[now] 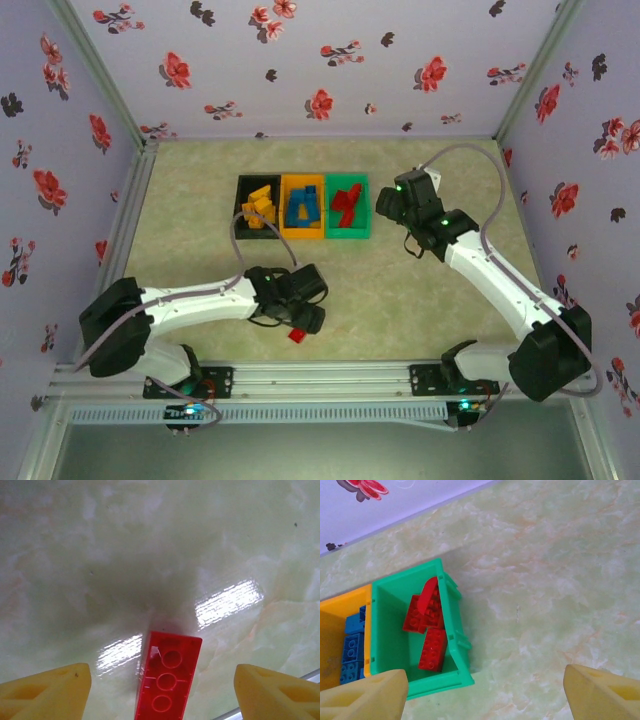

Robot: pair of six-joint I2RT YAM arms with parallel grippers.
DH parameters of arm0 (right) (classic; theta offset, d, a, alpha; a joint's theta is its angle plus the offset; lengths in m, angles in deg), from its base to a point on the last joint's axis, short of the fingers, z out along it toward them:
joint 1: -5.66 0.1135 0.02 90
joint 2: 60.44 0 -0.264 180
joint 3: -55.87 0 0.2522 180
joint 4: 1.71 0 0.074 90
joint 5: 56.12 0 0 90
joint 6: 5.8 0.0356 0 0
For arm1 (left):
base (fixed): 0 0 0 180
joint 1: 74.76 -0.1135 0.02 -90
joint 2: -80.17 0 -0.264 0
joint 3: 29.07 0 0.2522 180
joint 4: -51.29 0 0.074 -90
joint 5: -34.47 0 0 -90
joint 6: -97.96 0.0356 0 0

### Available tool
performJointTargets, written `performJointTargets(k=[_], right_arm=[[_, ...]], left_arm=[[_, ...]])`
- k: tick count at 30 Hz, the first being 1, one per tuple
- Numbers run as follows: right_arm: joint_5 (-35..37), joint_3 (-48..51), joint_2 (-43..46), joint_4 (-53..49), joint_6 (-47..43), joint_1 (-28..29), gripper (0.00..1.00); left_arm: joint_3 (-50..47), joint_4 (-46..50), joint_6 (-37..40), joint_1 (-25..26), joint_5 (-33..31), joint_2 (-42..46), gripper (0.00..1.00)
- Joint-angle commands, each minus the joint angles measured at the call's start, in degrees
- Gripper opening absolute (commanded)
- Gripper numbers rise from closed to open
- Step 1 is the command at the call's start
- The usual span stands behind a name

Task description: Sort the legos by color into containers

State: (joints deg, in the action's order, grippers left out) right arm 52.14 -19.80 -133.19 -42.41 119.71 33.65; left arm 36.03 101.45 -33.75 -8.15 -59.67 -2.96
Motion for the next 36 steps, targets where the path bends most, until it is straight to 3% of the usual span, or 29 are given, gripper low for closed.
performJointTargets(k=[1,17,24,29,36], right_arm=[[1.2,0.7,0.7,-0.6,-0.9,-0.8,0.82],[-0.6,1.8,1.9,-0.5,-0.8,-1.7,0.83],[-0.9,1.9,2.1,-0.3,-0.9,-1.9,0.83],[-0.9,2.2,2.9,-0.4,-0.8,-2.0,0.83],[-3.3,2.7,4.0,0.9,-2.1,-2.0,0.82]], left_arm=[[-1.0,-0.3,-0.1,1.3,1.6,-1.7,0.75],[-0.8,1.7,-0.6,2.8,1.3,-6.8,0.62],[-0.4,1.0,-1.0,2.8,0.6,-8.4,0.51],[0.7,1.3,-0.4,2.8,-0.4,-9.1,0.36],[6.6,1.8,3.2,1.4,-2.0,-10.3,0.30]])
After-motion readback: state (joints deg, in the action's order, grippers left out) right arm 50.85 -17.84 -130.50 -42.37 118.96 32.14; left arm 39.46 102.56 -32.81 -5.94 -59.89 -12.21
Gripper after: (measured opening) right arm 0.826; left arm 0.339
